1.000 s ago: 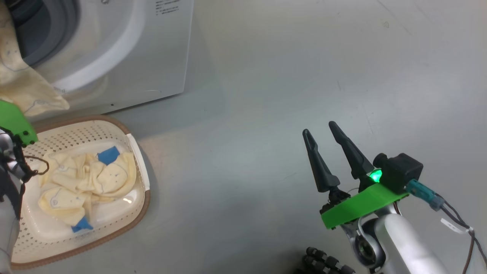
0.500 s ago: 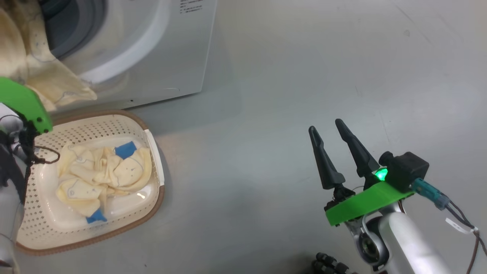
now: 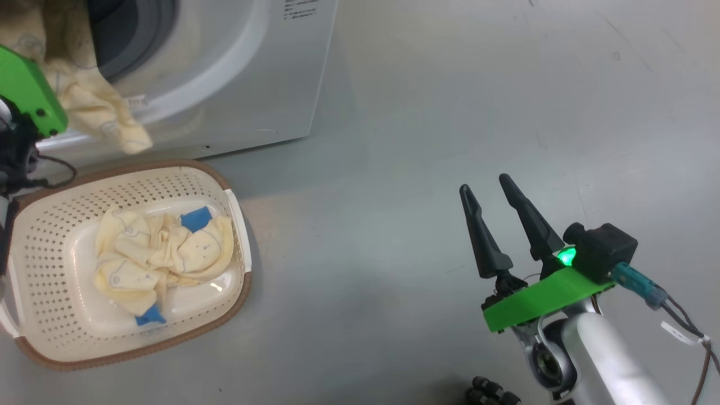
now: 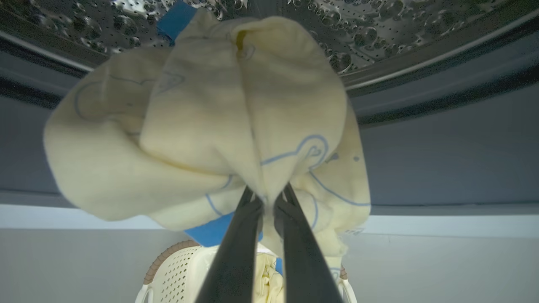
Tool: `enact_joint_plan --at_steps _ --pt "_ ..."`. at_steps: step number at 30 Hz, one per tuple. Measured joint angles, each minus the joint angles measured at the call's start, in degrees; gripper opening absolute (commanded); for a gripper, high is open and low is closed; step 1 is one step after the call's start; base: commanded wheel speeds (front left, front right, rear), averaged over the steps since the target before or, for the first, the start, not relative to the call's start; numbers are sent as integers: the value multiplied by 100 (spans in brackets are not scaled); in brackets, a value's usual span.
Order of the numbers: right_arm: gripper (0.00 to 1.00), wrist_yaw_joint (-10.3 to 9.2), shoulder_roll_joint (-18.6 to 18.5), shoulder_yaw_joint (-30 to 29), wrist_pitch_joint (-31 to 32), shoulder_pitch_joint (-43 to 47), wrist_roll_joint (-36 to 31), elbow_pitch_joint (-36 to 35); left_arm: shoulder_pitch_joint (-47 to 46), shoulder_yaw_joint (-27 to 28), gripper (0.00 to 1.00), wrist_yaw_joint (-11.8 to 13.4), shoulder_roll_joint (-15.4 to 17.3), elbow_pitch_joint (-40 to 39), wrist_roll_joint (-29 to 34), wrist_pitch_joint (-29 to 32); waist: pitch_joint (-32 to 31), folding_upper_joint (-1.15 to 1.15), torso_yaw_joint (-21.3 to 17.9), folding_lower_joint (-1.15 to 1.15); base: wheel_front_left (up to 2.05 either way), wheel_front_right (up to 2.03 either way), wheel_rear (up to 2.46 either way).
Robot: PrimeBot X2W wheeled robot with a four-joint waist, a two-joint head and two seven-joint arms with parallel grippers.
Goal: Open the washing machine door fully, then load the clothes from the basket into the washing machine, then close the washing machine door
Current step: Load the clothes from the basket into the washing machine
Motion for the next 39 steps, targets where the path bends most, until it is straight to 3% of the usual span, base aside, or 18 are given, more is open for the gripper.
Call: enact_joint_plan --at_steps 7,12,20,32,39 --pt "100 -1 0 73 0 -22 40 -26 -92 159 0 464 382 -993 32 379 127 0 -140 0 0 0 0" --pt "100 0 0 134 -1 -143 127 -48 -125 232 0 694 684 -1257 193 437 286 0 -297 0 0 0 0" --pt "100 0 0 234 -1 -289 286 -110 -609 387 0 856 1100 -1181 566 -282 620 0 -598 0 0 0 0" --pt "100 0 1 350 -1 -557 422 -182 -1460 444 0 880 1295 -609 1082 -1833 1125 0 -876 1 0 0 0" --pt "100 0 1 401 -1 -611 480 -188 -1657 400 0 914 1302 43 1189 -2089 1276 0 -942 1 0 0 0"
